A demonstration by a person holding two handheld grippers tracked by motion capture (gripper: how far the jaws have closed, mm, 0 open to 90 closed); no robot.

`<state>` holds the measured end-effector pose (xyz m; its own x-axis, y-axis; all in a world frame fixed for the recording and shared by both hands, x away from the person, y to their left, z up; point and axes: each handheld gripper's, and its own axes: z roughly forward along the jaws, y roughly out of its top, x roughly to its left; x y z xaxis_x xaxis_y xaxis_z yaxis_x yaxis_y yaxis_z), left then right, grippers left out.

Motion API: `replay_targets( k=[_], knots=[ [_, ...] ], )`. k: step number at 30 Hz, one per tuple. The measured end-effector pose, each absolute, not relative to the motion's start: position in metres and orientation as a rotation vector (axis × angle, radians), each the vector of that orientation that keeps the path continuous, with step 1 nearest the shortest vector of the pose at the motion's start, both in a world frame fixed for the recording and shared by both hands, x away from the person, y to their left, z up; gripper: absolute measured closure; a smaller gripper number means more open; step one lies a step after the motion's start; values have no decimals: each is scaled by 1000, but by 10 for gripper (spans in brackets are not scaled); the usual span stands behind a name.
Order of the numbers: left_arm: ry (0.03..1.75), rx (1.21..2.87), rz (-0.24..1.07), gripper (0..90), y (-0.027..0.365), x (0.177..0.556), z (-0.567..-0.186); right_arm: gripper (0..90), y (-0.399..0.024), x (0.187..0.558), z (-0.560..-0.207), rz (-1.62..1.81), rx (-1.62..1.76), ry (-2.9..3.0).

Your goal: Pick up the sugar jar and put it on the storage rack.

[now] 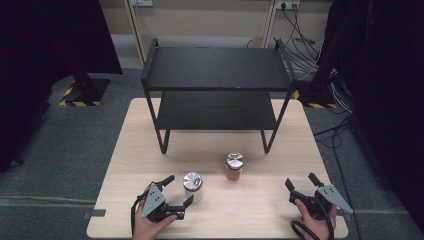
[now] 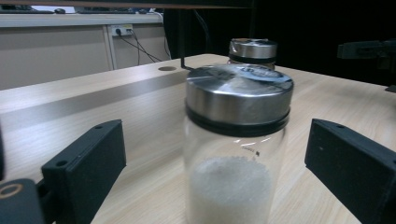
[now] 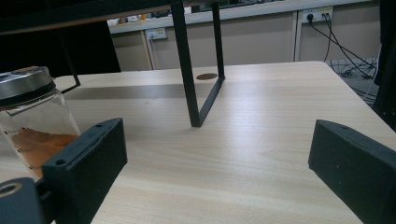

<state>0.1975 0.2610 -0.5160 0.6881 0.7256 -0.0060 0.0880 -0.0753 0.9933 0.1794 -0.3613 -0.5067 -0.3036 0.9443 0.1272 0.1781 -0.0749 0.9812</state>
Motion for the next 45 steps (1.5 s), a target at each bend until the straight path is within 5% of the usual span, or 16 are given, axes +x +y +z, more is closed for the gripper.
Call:
replay_targets(
  k=[11, 28, 45],
  knots=[
    [654, 1643, 592, 88, 246, 208, -511, 47, -362, 180, -506, 1444, 1246, 1524],
    [684, 1659, 616, 300, 232, 213, -507, 47, -364, 180, -507, 1454, 1249, 1523],
    [699, 1633, 618, 307, 233, 211, -503, 47, -365, 181, -507, 1461, 1255, 1526]
  ],
)
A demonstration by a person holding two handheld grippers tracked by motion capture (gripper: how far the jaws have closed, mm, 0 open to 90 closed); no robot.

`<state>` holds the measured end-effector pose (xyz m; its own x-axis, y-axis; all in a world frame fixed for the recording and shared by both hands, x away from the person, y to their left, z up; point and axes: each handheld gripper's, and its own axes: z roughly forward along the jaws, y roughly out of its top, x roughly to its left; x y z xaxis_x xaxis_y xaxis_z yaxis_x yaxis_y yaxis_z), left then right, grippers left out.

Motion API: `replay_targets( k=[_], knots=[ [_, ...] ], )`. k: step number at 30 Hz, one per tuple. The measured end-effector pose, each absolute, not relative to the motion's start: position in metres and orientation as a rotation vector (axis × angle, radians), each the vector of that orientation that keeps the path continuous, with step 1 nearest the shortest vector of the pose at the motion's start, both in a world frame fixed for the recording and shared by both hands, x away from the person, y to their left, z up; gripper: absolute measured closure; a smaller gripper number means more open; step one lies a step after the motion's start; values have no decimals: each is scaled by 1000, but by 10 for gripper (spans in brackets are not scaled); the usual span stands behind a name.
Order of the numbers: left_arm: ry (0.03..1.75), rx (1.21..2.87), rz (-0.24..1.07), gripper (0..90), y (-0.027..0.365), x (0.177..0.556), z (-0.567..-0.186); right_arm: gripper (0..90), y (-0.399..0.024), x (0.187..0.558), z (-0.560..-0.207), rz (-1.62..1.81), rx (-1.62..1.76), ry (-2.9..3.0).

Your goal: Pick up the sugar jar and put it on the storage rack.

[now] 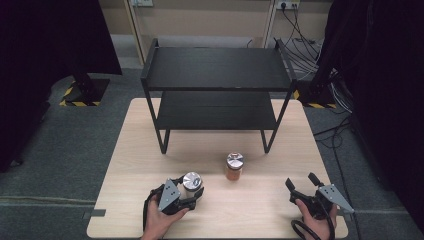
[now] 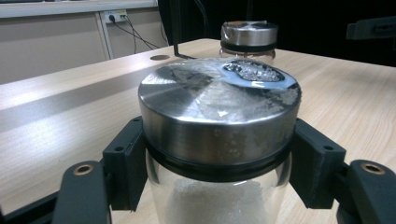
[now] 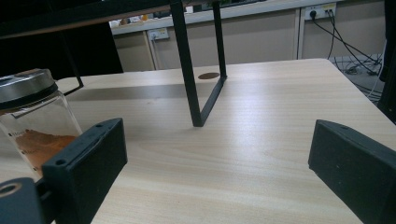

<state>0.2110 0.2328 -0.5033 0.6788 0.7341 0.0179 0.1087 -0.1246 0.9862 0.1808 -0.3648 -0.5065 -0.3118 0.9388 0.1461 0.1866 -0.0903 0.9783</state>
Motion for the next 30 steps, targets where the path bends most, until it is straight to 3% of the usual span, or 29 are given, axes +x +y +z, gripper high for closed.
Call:
replay_targets(
  k=[13, 30],
  knots=[
    [754, 1518, 699, 307, 235, 200, -486, 47, -364, 182, -506, 1460, 1256, 1533],
    [910, 1363, 891, 308, 205, 184, -452, 47, -365, 182, -506, 1469, 1263, 1530]
  ],
)
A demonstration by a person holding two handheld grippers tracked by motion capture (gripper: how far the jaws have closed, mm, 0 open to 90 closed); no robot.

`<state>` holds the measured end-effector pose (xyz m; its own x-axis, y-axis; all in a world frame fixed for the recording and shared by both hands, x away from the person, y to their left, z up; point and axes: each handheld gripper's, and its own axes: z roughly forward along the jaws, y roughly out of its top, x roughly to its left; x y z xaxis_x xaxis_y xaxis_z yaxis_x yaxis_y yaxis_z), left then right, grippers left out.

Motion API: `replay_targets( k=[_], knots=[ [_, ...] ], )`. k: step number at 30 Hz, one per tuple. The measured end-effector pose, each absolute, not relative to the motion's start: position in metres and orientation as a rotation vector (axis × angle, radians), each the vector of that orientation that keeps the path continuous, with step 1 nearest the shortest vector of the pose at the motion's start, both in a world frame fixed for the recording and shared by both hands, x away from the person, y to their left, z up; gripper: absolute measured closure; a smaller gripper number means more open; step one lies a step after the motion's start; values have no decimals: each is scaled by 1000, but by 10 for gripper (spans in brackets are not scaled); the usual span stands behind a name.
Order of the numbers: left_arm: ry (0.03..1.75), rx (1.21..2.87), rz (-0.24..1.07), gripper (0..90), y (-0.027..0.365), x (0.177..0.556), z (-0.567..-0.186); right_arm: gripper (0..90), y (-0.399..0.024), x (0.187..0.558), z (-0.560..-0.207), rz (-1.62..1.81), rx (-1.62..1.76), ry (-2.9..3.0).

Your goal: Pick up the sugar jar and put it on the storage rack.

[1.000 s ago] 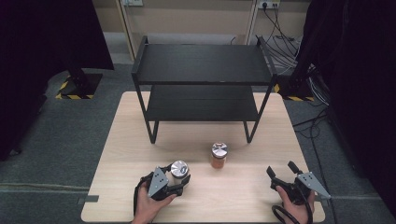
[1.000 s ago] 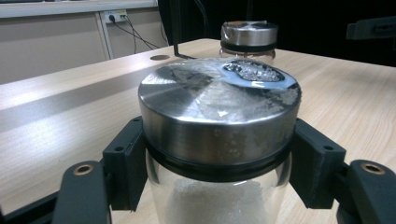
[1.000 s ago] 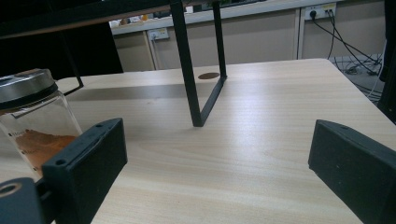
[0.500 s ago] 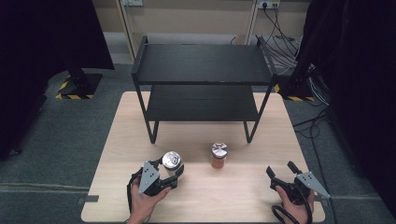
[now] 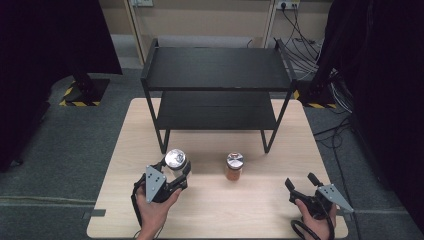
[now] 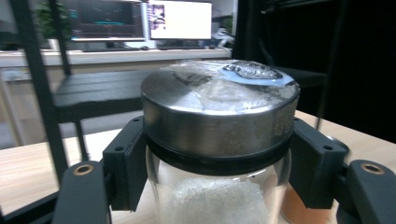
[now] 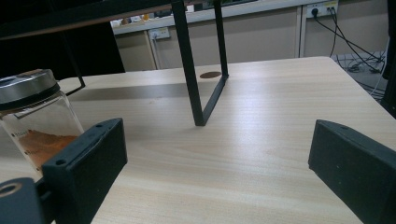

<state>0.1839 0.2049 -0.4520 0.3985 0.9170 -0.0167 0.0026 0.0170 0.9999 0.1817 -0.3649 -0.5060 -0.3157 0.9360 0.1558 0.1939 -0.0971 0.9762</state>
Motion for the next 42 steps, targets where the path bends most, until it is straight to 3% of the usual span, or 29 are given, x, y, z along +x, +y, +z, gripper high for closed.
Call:
replay_targets(
  k=[15, 42],
  knots=[
    [927, 1342, 923, 308, 204, 196, -428, 47, -365, 182, -506, 1474, 1268, 1526],
    [911, 1260, 1002, 308, 202, 214, -352, 47, -366, 184, -504, 1466, 1270, 1543]
  ],
)
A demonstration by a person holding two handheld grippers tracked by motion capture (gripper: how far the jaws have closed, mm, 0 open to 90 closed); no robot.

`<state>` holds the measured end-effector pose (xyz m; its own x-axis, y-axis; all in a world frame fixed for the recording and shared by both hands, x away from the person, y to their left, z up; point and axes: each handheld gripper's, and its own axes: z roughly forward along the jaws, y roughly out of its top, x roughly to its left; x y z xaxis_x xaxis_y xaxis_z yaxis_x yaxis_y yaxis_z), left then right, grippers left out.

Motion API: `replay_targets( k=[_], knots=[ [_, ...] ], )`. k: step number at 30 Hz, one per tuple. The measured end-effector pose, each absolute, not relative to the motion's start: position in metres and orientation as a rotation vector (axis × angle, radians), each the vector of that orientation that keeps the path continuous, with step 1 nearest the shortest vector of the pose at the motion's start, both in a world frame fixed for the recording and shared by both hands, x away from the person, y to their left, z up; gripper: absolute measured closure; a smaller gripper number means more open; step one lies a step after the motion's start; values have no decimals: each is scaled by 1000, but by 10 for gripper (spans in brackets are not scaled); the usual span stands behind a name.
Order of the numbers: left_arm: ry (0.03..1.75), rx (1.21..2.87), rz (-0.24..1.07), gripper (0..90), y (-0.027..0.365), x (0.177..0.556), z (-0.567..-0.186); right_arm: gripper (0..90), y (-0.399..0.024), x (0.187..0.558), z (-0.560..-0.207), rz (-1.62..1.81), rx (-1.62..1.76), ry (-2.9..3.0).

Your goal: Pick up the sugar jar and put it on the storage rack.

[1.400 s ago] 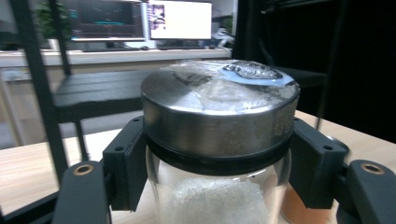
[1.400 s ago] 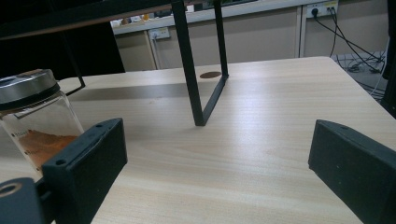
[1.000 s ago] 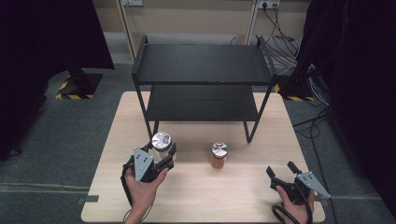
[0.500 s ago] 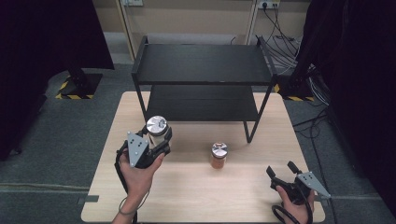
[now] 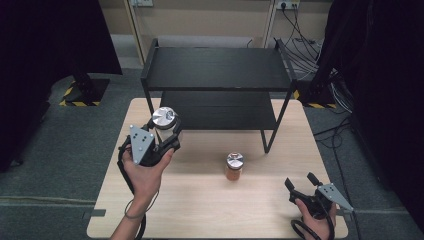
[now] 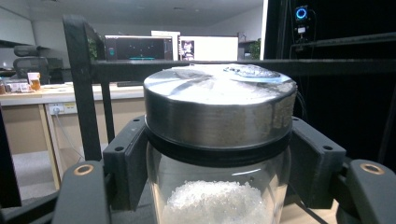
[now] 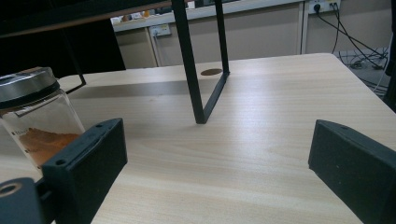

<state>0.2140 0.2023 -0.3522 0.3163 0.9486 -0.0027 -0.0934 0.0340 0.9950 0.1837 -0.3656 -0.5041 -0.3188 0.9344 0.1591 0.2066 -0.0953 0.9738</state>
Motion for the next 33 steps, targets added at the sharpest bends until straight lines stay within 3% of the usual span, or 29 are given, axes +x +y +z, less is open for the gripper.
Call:
replay_targets(
  k=[33],
  knots=[
    [927, 1231, 997, 309, 204, 232, -268, 47, -366, 185, -503, 1472, 1287, 1549]
  ],
)
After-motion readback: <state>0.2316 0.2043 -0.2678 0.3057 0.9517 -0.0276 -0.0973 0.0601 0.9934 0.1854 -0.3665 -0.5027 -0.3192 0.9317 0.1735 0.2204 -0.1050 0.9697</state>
